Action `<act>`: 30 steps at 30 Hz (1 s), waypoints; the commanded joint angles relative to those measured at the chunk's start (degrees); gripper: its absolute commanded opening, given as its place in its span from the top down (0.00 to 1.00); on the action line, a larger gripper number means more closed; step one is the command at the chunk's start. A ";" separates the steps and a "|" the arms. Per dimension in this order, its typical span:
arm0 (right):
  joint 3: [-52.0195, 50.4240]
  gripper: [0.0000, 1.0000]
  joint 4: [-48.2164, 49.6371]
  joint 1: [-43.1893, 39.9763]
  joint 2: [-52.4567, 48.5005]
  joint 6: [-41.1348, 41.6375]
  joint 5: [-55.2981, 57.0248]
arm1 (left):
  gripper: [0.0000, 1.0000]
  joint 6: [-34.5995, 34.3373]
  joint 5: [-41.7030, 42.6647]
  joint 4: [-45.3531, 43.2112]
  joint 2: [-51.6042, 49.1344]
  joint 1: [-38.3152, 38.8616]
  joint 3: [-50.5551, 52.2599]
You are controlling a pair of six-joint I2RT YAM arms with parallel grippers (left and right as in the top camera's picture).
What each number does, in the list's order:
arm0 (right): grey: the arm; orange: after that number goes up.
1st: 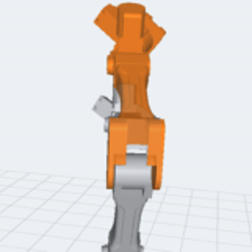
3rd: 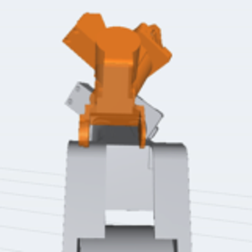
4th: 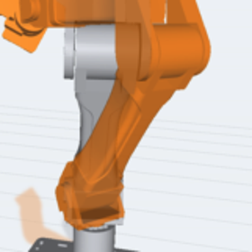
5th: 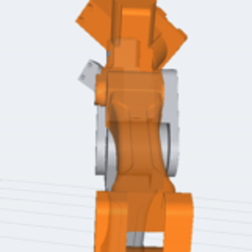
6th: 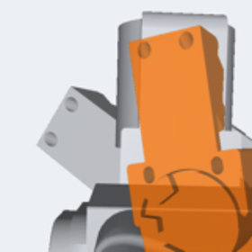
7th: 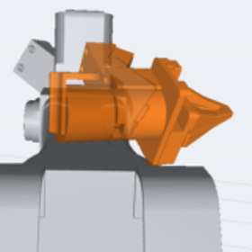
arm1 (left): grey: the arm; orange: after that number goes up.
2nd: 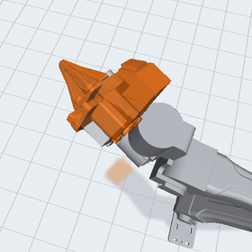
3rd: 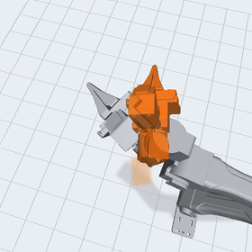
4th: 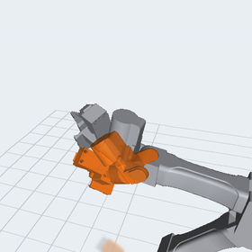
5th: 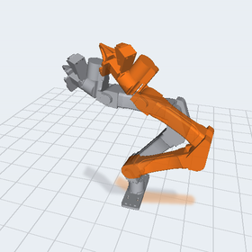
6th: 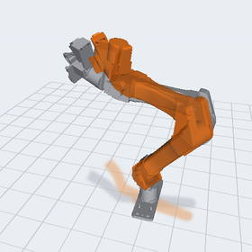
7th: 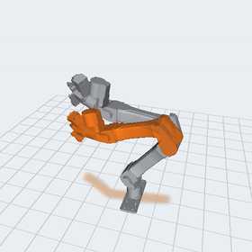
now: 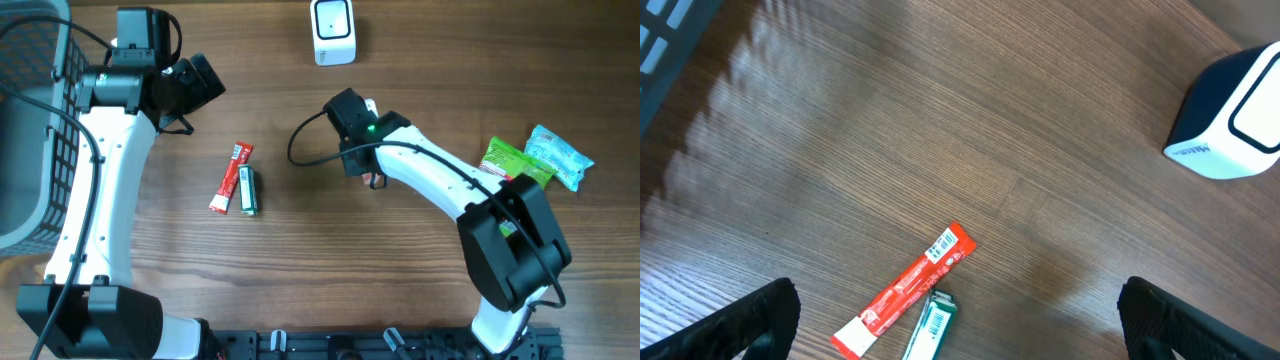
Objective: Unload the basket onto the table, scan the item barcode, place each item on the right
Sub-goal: 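Carry the Kleenex pack rightward with the right gripper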
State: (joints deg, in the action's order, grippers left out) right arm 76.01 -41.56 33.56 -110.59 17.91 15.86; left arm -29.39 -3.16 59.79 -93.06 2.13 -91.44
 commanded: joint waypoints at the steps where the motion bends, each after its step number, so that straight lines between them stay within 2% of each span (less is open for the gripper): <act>1: 2.23 0.73 -0.24 -2.93 0.59 -4.07 2.75 | 0.00 0.24 -0.15 -0.13 0.26 -0.28 0.33; 6: 2.23 0.70 1.07 -5.73 0.57 -4.13 2.75 | 0.00 0.24 -0.15 -0.13 0.26 -0.28 0.33; 9: 2.21 0.75 1.25 -5.73 0.55 -1.22 2.80 | 0.00 0.24 -0.15 -0.13 0.26 -0.28 0.33; 17: 0.11 0.76 2.32 -4.98 0.33 1.16 2.56 | 0.00 0.24 -0.15 -0.13 0.26 -0.28 0.33; 21: -0.72 0.76 3.48 -4.96 0.31 2.08 -1.20 | 0.00 0.24 -0.13 -0.13 0.26 -0.28 0.33; 26: -0.70 0.76 1.01 -4.98 0.33 1.27 14.69 | 0.00 0.24 -0.15 -0.13 0.26 -0.28 0.33; 30: -0.70 0.76 -0.66 -4.87 0.33 1.18 17.64 | 0.00 0.24 -0.15 -0.13 0.26 -0.28 0.33</act>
State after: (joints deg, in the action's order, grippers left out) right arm 76.01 -42.00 28.45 -110.59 18.57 28.21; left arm -29.39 -3.16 59.79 -93.06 2.13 -91.44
